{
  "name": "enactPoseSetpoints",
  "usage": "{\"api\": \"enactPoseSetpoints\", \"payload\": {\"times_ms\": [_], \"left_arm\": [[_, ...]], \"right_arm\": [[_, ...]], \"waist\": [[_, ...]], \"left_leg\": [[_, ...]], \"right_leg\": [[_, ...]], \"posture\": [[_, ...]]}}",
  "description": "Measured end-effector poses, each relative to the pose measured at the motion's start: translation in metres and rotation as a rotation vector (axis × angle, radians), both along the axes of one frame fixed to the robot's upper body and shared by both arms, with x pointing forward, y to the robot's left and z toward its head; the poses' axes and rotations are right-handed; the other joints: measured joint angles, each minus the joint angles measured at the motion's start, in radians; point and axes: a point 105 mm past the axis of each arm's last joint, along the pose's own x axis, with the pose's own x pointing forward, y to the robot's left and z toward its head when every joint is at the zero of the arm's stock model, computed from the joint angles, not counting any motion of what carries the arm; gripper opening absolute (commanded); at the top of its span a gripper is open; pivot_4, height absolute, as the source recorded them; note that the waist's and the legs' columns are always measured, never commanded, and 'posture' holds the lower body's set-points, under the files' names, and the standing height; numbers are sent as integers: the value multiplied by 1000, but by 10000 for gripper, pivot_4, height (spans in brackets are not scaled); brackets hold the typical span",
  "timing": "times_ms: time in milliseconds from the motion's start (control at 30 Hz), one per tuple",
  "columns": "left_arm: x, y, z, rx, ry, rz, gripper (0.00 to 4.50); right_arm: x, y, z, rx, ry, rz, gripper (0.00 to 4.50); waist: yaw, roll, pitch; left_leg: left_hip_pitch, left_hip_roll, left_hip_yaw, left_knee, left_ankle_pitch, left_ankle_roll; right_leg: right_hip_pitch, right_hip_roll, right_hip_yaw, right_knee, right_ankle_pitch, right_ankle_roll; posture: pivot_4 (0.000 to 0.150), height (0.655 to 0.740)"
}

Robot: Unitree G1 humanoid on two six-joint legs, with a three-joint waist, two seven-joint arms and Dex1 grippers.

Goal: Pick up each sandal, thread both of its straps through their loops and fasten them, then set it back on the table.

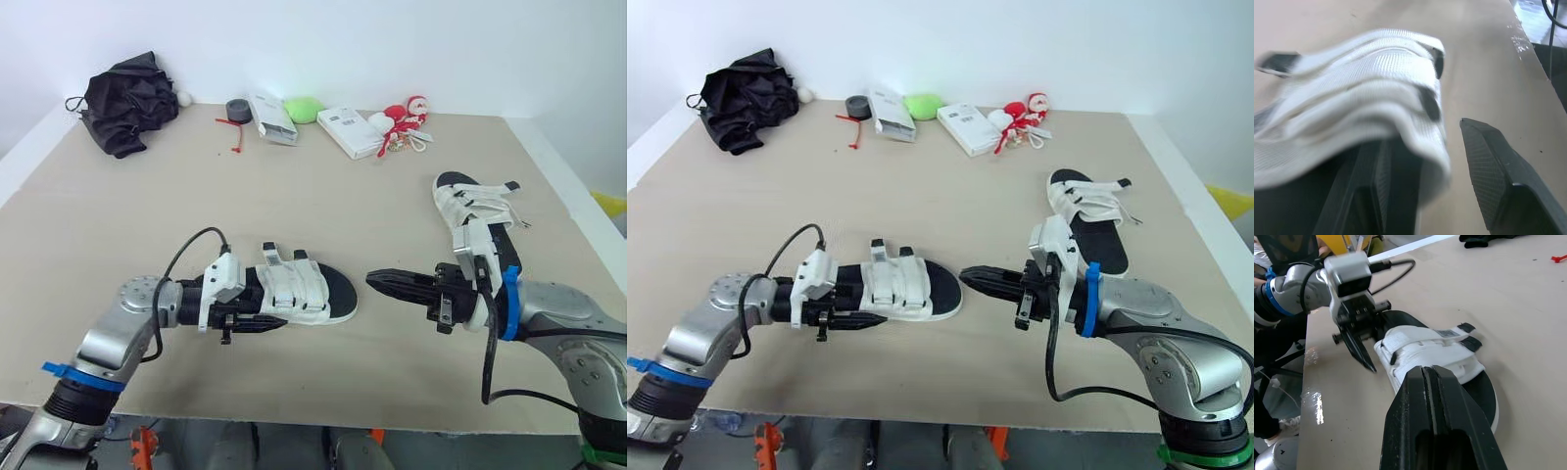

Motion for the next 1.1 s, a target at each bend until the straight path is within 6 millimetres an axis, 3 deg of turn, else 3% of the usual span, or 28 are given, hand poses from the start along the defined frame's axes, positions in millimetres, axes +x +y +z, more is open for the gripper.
{"api": "enactPoseSetpoints", "payload": {"times_ms": [33,67,133,267,367,433,567,667,800,900,1000,1100], "left_arm": [[0,-6,-1,-9,8,-17,9320],[0,-6,-1,-9,9,-18,8611],[0,-11,-3,-29,21,-26,546],[11,-15,-3,-85,31,40,546],[33,-15,1,-140,34,178,546],[60,-6,5,-160,48,357,546],[86,3,10,-177,49,537,546],[132,46,23,-158,2,904,546],[149,93,27,-168,-8,1145,546],[163,110,31,-189,-10,1256,546],[171,107,28,-201,-7,1278,8144],[173,107,28,-213,-8,1284,21163]], "right_arm": [[1,0,1,4,-6,-7,0],[1,0,1,4,-7,-8,0],[1,0,1,6,-12,-14,0],[2,1,2,9,-19,-23,0],[2,2,2,13,-21,-19,0],[2,5,2,14,-24,-6,0],[2,9,3,17,-30,13,0],[8,22,16,39,-92,52,0],[15,26,20,36,-124,57,0],[24,35,29,52,-169,71,0],[34,41,41,102,-232,42,0],[37,43,45,126,-247,31,0]], "waist": [[0,0,0],[0,0,0],[0,0,0],[1,2,-1],[1,1,0],[1,1,0],[-1,1,0],[-6,1,0],[-5,0,0],[2,0,0],[3,0,0],[4,0,0]], "left_leg": [[0,0,0,1,0,1],[0,0,0,1,1,1],[1,0,0,3,1,1],[2,0,-1,8,1,1],[3,0,-1,10,3,4],[3,-1,-1,10,5,7],[4,-1,-1,10,7,9],[5,0,-1,10,8,9],[3,1,-1,9,8,9],[0,0,-1,8,8,9],[0,-1,-1,8,8,8],[0,-1,-1,8,8,8]], "right_leg": [[0,0,0,1,0,0],[0,0,0,1,0,0],[1,0,0,1,0,1],[5,0,0,2,2,3],[8,0,0,2,4,4],[8,0,0,2,7,4],[7,1,0,2,9,4],[7,3,2,2,13,4],[4,5,3,2,13,4],[2,4,3,2,13,5],[2,3,3,2,13,5],[2,3,3,2,13,5]], "posture": [[1500,7380],[1500,7380],[1500,7380],[1500,7380],[1500,7380],[1500,7380],[1500,7380],[1500,7380],[1500,7380],[1500,7380],[1500,7380],[1500,7380]]}}
